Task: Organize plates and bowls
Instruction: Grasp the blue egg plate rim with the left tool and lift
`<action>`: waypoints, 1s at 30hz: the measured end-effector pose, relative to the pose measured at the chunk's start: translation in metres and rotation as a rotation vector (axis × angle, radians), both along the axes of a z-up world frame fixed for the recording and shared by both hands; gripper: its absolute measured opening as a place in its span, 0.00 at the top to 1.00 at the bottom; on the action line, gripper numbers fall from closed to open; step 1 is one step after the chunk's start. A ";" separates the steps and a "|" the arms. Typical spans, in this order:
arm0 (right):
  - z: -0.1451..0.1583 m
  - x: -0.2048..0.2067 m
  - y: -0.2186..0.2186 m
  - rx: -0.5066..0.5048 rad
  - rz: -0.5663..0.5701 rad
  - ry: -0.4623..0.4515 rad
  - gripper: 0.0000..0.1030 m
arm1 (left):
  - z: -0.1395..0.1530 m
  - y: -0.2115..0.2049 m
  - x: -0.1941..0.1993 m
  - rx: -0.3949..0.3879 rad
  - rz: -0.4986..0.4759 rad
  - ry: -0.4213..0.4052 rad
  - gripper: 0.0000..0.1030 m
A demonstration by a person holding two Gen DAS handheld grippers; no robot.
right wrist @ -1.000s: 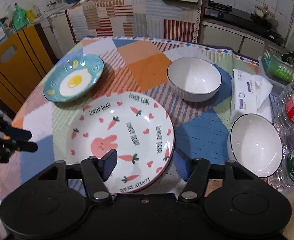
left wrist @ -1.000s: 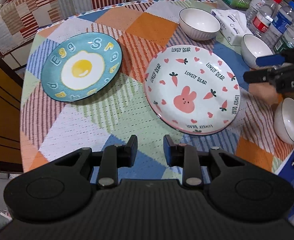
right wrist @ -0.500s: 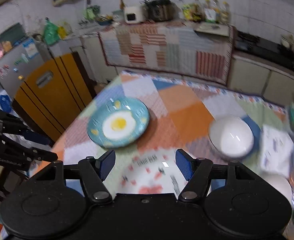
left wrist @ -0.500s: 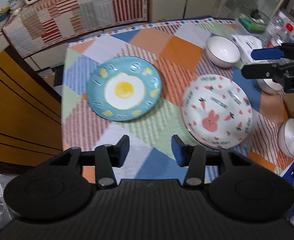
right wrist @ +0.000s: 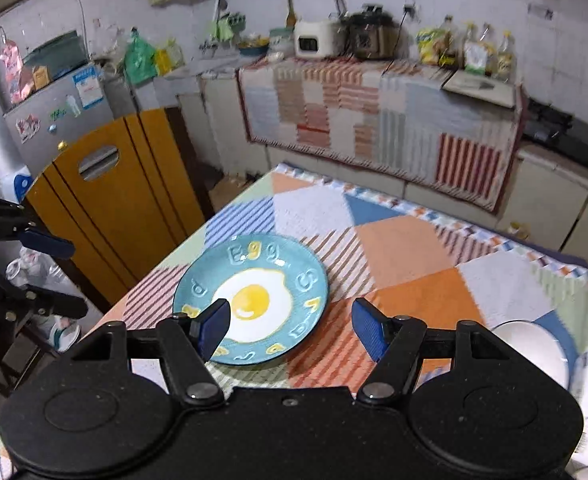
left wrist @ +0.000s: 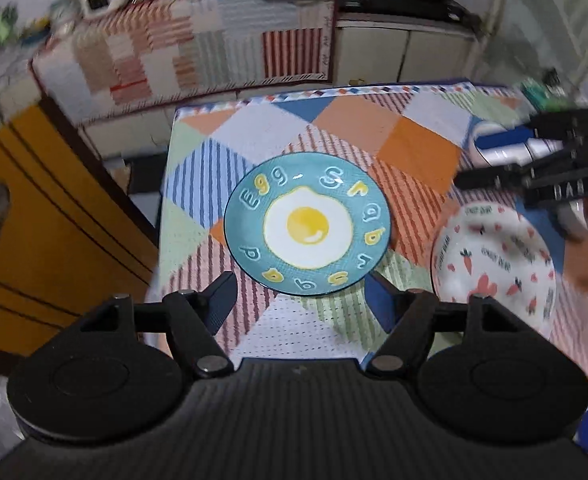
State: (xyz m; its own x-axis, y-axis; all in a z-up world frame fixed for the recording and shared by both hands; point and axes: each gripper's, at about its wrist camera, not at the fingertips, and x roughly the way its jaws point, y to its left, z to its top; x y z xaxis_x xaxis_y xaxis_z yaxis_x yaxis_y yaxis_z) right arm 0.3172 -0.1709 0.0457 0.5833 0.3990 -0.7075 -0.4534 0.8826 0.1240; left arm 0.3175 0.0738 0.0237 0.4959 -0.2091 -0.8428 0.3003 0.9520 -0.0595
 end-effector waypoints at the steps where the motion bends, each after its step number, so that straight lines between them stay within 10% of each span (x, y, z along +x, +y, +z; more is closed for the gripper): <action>1: -0.005 0.004 0.004 -0.008 0.007 0.027 0.30 | -0.006 0.005 0.006 -0.028 0.016 0.014 0.33; 10: -0.046 0.048 0.017 0.050 -0.023 0.233 0.36 | -0.052 0.032 0.050 -0.076 0.130 -0.030 0.35; 30: -0.129 0.095 0.018 0.042 -0.153 0.250 0.43 | -0.147 0.054 0.102 -0.199 0.232 0.087 0.55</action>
State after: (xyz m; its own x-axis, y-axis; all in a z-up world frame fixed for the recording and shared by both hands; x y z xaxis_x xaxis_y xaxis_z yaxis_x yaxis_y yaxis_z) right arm 0.4119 -0.1529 -0.0834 0.4484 0.3517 -0.8217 -0.2657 0.9302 0.2532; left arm 0.4193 0.1279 -0.1236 0.4772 -0.2637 -0.8383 0.0623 0.9617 -0.2671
